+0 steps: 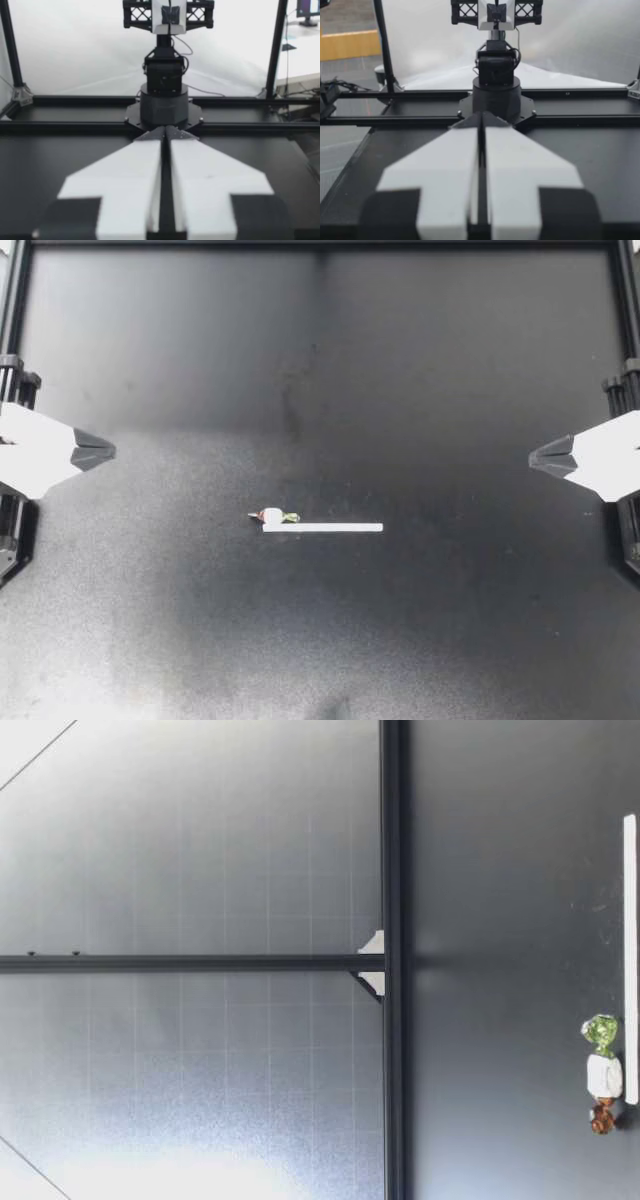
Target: Pick up the candy and unwrap it.
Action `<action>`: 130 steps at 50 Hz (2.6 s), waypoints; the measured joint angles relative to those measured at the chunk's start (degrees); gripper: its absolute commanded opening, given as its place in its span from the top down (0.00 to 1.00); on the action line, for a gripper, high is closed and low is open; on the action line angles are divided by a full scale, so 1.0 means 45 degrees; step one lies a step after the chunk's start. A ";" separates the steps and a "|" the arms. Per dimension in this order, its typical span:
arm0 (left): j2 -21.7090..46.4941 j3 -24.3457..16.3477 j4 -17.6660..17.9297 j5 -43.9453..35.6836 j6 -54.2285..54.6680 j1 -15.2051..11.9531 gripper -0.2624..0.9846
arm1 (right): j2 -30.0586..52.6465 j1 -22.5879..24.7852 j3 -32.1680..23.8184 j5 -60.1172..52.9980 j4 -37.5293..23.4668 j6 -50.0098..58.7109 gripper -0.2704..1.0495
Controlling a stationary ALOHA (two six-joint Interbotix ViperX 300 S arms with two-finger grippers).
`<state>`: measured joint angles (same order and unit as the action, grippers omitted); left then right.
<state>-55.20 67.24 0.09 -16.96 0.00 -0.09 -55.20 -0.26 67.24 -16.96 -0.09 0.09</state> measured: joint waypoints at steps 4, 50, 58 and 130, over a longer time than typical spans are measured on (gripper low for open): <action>0.0000 0.0020 0.0000 -0.0215 -0.0059 0.0000 0.90 | -0.0020 0.0000 -0.0039 -0.0039 -0.0020 -0.0020 0.88; 0.0996 0.1074 0.0020 -0.0801 0.0020 -0.0039 0.90 | 1.2832 -0.1152 -0.7051 0.3008 -0.0020 0.0059 0.43; 0.0996 0.1113 0.0039 -0.0801 0.0000 -0.0059 0.90 | 1.4316 -0.1094 -0.8008 0.4336 -0.0020 0.0078 0.42; 0.0996 0.1406 0.0195 -0.0801 0.0059 -0.0059 0.89 | 1.7148 -0.0703 -0.9922 0.6445 0.0000 0.1504 0.93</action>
<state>-50.71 73.56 0.97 -20.57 0.26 -0.35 21.97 -3.43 22.59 12.04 -0.09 6.86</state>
